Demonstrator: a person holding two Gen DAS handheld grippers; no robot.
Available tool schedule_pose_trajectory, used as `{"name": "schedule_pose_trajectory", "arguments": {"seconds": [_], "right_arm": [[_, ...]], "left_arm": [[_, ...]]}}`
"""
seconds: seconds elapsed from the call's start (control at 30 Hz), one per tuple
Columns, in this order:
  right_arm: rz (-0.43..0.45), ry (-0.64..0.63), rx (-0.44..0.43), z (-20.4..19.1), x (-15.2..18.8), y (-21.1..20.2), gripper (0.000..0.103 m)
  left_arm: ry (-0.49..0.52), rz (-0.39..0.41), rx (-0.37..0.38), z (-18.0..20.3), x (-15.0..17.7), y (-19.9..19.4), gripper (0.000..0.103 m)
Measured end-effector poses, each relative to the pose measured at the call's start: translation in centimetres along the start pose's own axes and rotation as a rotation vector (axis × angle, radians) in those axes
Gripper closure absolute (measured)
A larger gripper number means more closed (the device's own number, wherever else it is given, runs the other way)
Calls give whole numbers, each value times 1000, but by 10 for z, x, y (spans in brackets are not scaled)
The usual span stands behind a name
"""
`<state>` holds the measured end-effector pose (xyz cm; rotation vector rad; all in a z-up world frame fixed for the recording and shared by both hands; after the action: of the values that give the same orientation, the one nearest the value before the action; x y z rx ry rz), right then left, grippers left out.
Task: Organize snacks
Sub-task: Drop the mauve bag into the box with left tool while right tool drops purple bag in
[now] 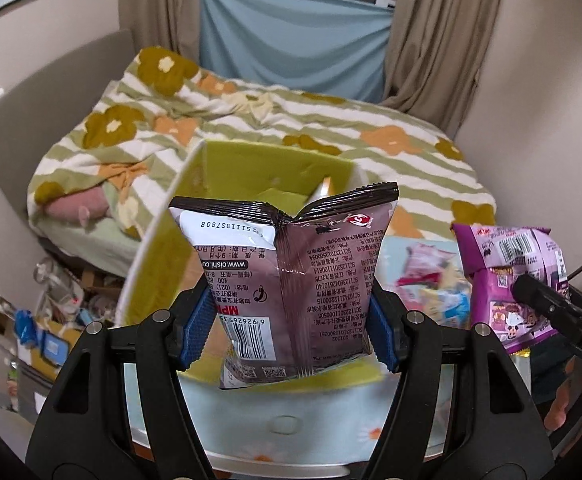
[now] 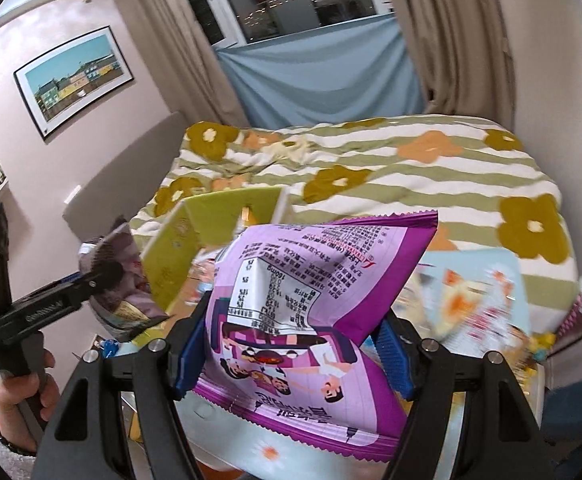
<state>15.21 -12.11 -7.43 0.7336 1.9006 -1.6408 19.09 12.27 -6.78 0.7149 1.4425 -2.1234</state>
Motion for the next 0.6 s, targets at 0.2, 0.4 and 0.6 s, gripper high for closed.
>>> {"name": "schedule_pose_trajectory", "arguments": {"seconds": [0.2, 0.4, 0.6], "right_arm": [[-35, -11, 4, -58, -6, 34, 34], [-62, -18, 67, -92, -4, 57, 34], [-84, -14, 117, -108, -1, 71, 34]], "left_arm": [[1, -96, 30, -57, -11, 30, 38], [34, -216, 91, -83, -7, 68, 36], [80, -251, 126, -93, -1, 76, 0]]}}
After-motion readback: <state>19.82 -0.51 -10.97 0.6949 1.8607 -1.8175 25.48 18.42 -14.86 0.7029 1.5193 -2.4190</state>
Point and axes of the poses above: each gripper's, at about its wrist camera, not at the fingertips, and y roughly the way its jaws point, z to its right, x to its underside, the point moved 1 cm from there along y, roughly the way its jaws point, and after that the axes turned 15 degrees about x, right-handed, at the moved point
